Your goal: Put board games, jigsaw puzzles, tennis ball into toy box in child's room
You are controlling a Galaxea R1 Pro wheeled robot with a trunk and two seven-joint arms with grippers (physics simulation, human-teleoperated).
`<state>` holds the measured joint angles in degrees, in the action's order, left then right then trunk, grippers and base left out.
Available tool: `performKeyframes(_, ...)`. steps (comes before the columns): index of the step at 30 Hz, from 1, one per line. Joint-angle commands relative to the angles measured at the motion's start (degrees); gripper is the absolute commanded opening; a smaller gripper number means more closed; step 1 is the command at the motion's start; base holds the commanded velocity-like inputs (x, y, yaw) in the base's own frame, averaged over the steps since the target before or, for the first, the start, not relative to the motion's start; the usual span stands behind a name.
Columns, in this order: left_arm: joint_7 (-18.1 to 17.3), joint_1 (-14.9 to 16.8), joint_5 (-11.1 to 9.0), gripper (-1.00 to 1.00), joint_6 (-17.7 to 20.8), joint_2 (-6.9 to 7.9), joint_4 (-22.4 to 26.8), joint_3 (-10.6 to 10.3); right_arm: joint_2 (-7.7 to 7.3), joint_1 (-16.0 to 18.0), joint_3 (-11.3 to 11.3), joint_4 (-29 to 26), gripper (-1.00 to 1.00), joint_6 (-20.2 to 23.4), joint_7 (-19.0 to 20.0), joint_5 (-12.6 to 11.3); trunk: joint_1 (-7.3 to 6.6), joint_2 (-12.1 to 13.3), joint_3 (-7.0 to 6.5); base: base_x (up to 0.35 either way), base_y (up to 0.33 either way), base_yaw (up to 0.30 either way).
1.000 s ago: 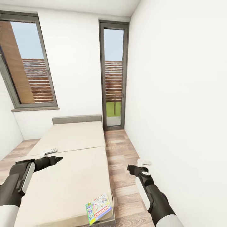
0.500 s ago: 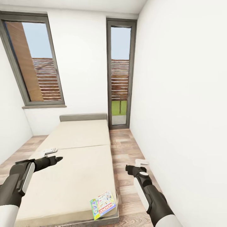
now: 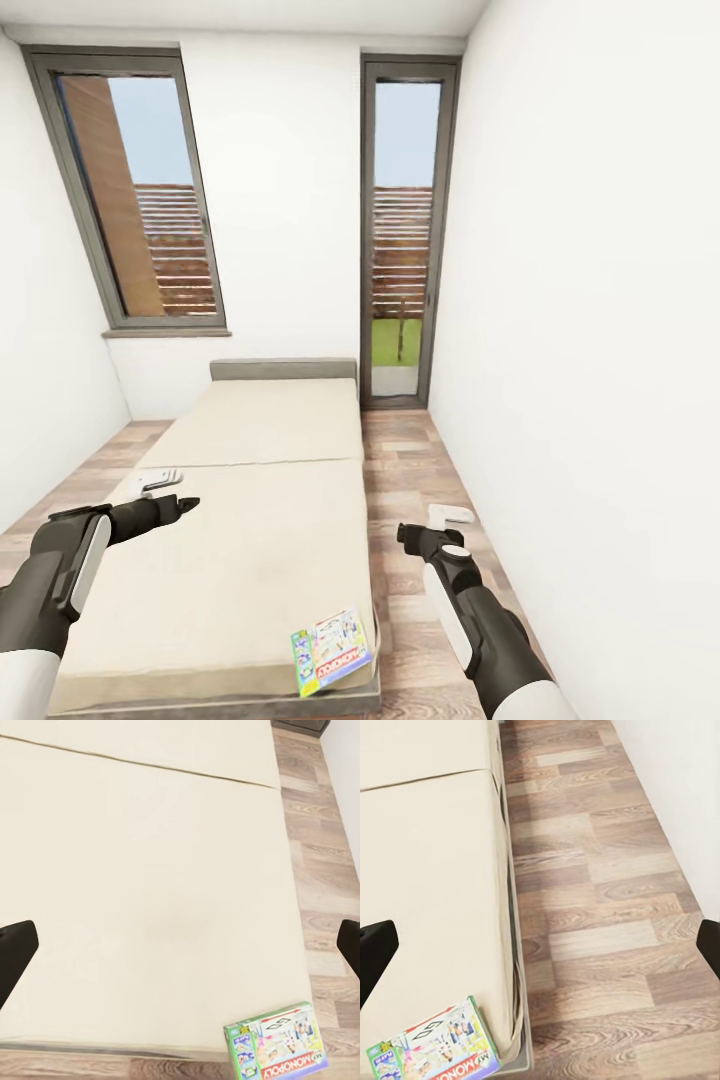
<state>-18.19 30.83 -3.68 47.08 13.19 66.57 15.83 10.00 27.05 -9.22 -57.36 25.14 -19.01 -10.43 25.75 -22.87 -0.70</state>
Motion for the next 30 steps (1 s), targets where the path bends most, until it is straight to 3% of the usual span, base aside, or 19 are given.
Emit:
performKeyframes(1,-0.01,0.02,-0.37,1.0,0.38,0.0,0.03,0.08,0.0,0.02,-0.1,-0.05,1.0,0.13,-0.5,-0.55,0.03,-0.05,0.03,0.074,-0.014,0.018)
performKeyframes(18,-0.48,0.02,-0.76,1.0,1.24,0.08,0.11,0.04,0.0,0.02,-0.12,0.0,1.0,0.01,-0.57,-0.48,0.03,-0.05,0.24,0.014,-0.003,0.003)
performKeyframes(24,-7.69,0.01,-3.96,1.0,6.27,0.37,-0.1,0.03,0.0,0.02,-0.13,-0.06,1.0,0.05,-0.47,-0.53,0.03,-0.05,0.24,0.0,0.0,0.0)
performKeyframes(30,-14.07,0.02,-5.22,1.0,8.22,0.49,-0.66,0.09,0.0,0.02,-0.2,-0.27,1.0,0.04,-0.39,-0.55,0.03,-0.05,0.24,0.0,0.0,0.0)
